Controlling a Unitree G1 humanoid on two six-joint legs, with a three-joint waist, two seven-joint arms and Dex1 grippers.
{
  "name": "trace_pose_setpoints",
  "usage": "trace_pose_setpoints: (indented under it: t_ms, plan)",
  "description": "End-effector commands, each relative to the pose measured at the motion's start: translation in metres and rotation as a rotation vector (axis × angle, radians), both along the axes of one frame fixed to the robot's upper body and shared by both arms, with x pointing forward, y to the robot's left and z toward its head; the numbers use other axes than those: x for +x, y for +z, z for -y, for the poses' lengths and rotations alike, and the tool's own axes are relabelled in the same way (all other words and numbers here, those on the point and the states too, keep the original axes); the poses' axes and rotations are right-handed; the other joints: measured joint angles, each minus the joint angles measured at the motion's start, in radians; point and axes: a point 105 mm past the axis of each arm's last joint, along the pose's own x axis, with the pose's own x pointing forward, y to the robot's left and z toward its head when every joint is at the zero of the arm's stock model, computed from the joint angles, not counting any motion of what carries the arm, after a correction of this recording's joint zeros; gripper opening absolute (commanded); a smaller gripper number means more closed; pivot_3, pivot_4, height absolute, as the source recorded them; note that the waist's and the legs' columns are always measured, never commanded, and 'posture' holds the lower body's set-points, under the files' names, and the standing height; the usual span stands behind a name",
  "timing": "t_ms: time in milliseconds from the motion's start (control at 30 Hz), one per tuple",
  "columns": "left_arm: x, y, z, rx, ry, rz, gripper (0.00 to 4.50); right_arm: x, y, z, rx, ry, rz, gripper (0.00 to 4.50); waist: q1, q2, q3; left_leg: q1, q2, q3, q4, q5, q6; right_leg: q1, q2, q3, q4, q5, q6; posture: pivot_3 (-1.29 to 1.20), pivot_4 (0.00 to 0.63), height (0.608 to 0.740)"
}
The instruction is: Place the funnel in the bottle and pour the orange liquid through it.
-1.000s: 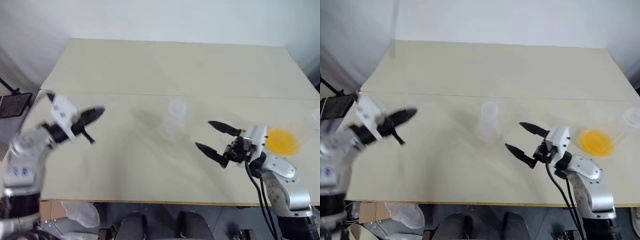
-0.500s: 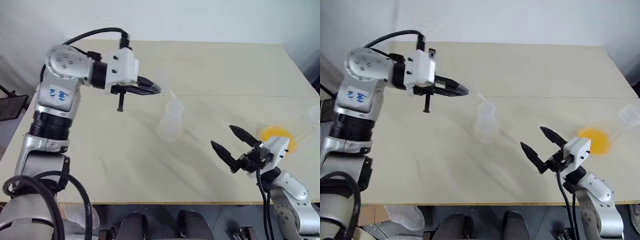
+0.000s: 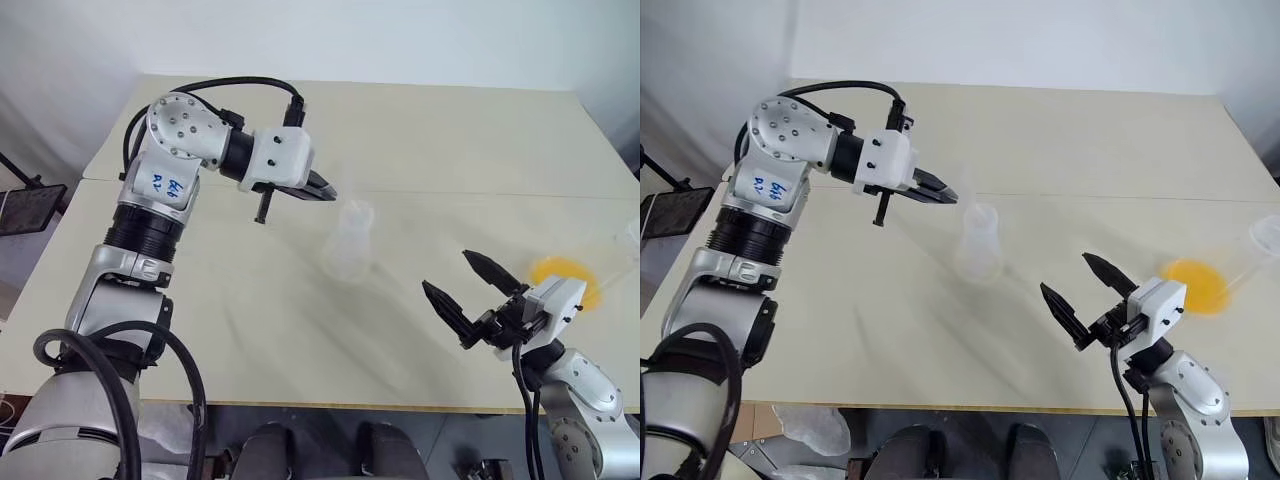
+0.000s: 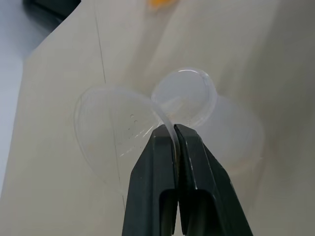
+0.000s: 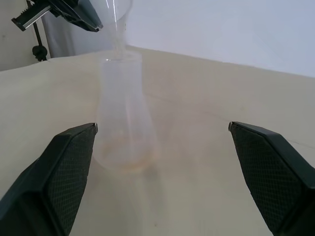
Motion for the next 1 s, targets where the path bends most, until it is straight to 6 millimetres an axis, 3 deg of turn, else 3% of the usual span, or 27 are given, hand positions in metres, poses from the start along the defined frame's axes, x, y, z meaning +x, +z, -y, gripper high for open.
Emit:
trace_pose_setpoints:
  t_ms: [33, 233, 467, 600, 800, 933, 1000]
  plan:
    - [-0.007, 0.010, 0.008, 0.025, -0.051, 0.042, 0.48, -0.006, 0.011, -0.005, -0.014, 0.010, 0.053, 4.50, -0.001, 0.000, 0.000, 0.000, 0.000, 0.000, 0.000, 0.000, 0.000, 0.000, 0.000, 0.000, 0.000, 0.000, 0.000, 0.00, 0.150, 0.740]
    - [-0.015, 0.024, 0.022, -0.075, -0.093, -0.044, 2.14, -0.004, 0.012, -0.008, -0.015, 0.015, 0.056, 4.50, -0.001, 0.000, 0.000, 0.000, 0.000, 0.000, 0.000, 0.000, 0.000, 0.000, 0.000, 0.000, 0.000, 0.000, 0.000, 0.00, 0.150, 0.740]
    - [-0.004, 0.014, -0.007, -0.207, 0.053, -0.185, 4.33, -0.004, 0.012, -0.007, -0.013, 0.018, 0.059, 4.50, -0.006, 0.000, 0.000, 0.000, 0.000, -0.001, 0.001, 0.000, 0.000, 0.000, 0.000, 0.000, 0.001, 0.000, 0.000, 0.00, 0.150, 0.740]
    - [-0.007, 0.001, -0.063, -0.415, 0.220, -0.281, 4.47, 0.007, 0.017, 0.001, -0.006, -0.016, 0.086, 4.50, -0.029, 0.001, 0.000, 0.002, 0.001, -0.008, 0.000, 0.000, 0.000, 0.000, 0.000, 0.001, 0.003, 0.000, 0.000, 0.00, 0.150, 0.740]
    - [-0.033, -0.022, -0.110, -0.661, 0.441, -0.319, 4.47, 0.025, 0.035, 0.025, 0.026, -0.110, 0.159, 4.50, -0.025, 0.000, 0.001, 0.001, 0.001, -0.012, 0.002, 0.000, 0.000, 0.000, -0.002, 0.000, 0.004, 0.000, 0.000, 0.00, 0.150, 0.740]
    - [-0.056, -0.056, -0.128, -0.760, 0.565, -0.366, 4.47, 0.030, 0.043, 0.046, 0.058, -0.217, 0.181, 4.50, -0.017, 0.001, 0.000, 0.001, 0.002, -0.015, 0.003, -0.001, 0.001, 0.002, -0.004, 0.001, 0.005, 0.000, 0.000, 0.00, 0.150, 0.740]
    - [-0.066, -0.071, -0.122, -0.767, 0.574, -0.392, 4.47, 0.025, 0.044, 0.057, 0.057, -0.258, 0.178, 4.50, -0.009, 0.001, 0.000, 0.001, 0.001, -0.014, 0.003, -0.001, 0.002, 0.002, -0.004, 0.002, 0.005, 0.000, 0.000, 0.00, 0.150, 0.740]
